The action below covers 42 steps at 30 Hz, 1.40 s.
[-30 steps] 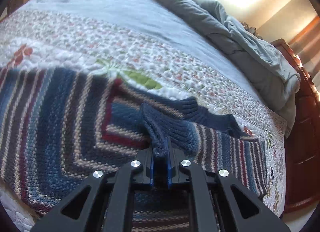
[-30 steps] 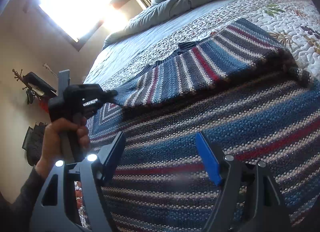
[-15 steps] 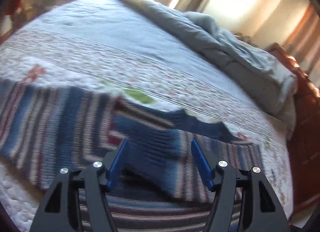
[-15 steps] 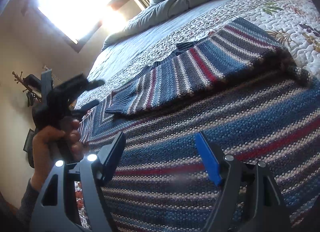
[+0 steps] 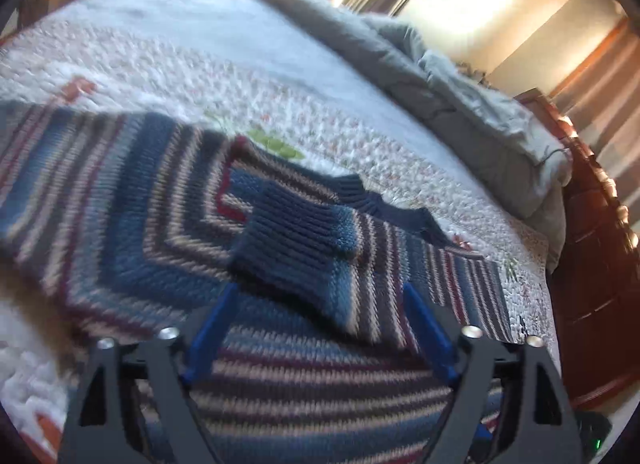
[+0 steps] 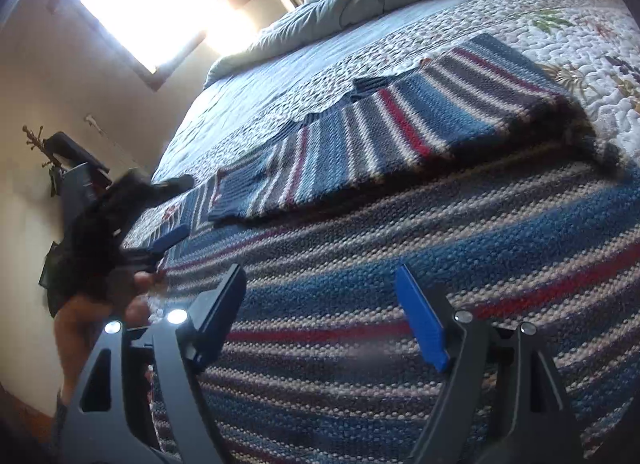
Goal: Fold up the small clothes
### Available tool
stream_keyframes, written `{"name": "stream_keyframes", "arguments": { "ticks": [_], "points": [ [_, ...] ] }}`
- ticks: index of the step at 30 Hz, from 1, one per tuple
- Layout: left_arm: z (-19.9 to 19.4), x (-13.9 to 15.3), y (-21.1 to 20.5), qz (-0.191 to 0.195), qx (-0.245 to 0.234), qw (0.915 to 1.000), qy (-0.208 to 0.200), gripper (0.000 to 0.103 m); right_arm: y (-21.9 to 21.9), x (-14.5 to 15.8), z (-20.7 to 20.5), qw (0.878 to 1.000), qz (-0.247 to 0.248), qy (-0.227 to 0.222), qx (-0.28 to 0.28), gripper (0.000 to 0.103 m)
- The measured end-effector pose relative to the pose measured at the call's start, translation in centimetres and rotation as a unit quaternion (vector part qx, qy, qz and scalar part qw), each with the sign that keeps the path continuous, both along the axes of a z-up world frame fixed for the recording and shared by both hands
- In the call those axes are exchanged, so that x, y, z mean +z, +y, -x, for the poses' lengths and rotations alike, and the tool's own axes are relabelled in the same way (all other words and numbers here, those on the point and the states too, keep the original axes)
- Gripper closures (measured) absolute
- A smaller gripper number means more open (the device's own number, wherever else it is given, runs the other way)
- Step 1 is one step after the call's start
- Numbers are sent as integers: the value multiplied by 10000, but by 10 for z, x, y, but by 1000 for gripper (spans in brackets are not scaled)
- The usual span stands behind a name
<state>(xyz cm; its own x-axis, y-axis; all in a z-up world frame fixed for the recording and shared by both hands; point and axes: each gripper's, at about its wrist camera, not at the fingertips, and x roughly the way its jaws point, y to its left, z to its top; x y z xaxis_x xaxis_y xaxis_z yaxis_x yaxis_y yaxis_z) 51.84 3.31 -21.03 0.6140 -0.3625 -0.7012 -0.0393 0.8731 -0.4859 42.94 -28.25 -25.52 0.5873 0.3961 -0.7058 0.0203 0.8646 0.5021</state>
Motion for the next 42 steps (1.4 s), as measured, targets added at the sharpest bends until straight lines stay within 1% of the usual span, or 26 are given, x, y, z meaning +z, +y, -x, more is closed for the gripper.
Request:
{"name": "stream_keyframes", "arguments": {
  "ticks": [1,2,3,4,6,7,10,12,15,18,19,20,21,22,24,25,27,30,31,33,34,35,38,39,40,42],
  "points": [
    [15,4,2,-130,120,9998,-124,3,4,-2,-1,9999,-91,43,73,22],
    [33,8,5,-338,270,9987,-259,4,7,-4,-1,9998,-153,75,137,18],
    [55,8,6,-687,422,9961,-356,4,13,-6,-1,9996,-162,95,231,17],
    [66,8,7,-941,492,9937,-356,4,18,-6,-1,9994,-101,94,307,17],
    [85,3,10,-1404,526,9883,-283,4,37,-5,2,9981,235,-31,569,17],
    [94,0,14,-1556,538,9860,-251,4,45,-4,3,9968,389,-82,687,17],
    [114,-3,42,-1583,789,9835,-386,4,70,6,13,9897,780,-354,1144,17],
    [120,-4,63,-1449,950,9841,-398,4,86,18,23,9834,913,-634,1436,14],
    [118,-6,100,-1182,1332,9834,-344,4,110,30,27,9785,1000,-805,1614,13],
    [124,-6,145,-753,1799,9806,-204,4,139,38,24,9752,1049,-759,1793,13],
    [128,-6,158,-627,1907,9794,-220,4,155,42,24,9711,1137,-777,1947,14],
    [131,-8,170,-583,1996,9779,-194,4,174,47,23,9665,1231,-800,2108,14],
    [132,-9,180,-548,2063,9768,-147,4,187,49,21,9640,1246,-775,2220,14],
    [132,-10,193,-425,2116,9763,-126,4,196,51,19,9623,1253,-743,2296,14],
    [135,-12,217,-112,2200,9754,-133,4,214,46,19,9584,1387,-650,2407,14],
    [137,-13,232,157,2216,9747,-235,4,218,43,20,9574,1430,-630,2427,14],
    [137,-10,263,503,2131,9748,-416,4,221,31,27,9584,1385,-564,2432,14],
    [120,-1,322,533,2148,9736,-556,4,217,15,38,9618,1237,-487,2394,13],
    [110,1,348,699,2127,9730,-568,4,214,9,41,9638,1164,-471,2354,13],
    [91,-2,391,1274,2057,9689,-524,4,207,0,47,9674,1008,-485,2273,13],
    [78,-9,415,1585,2109,9640,-349,4,204,-4,48,9684,958,-493,2249,13],
    [70,-16,433,1747,2209,9592,-257,4,202,-8,49,9691,924,-494,2233,13],
    [50,-36,470,1903,2497,9494,-15,4,203,-20,47,9670,868,-342,2370,13],
    [44,-44,479,1957,2586,9459,97,4,204,-20,47,9656,888,-369,2417,13],
    [40,-51,483,2000,2615,9441,151,4,204,-19,47,9640,892,-413,2470,13],
    [31,-62,487,1896,2698,9437,269,4,203,-16,46,9627,879,-463,2515,13]
  ]
}}
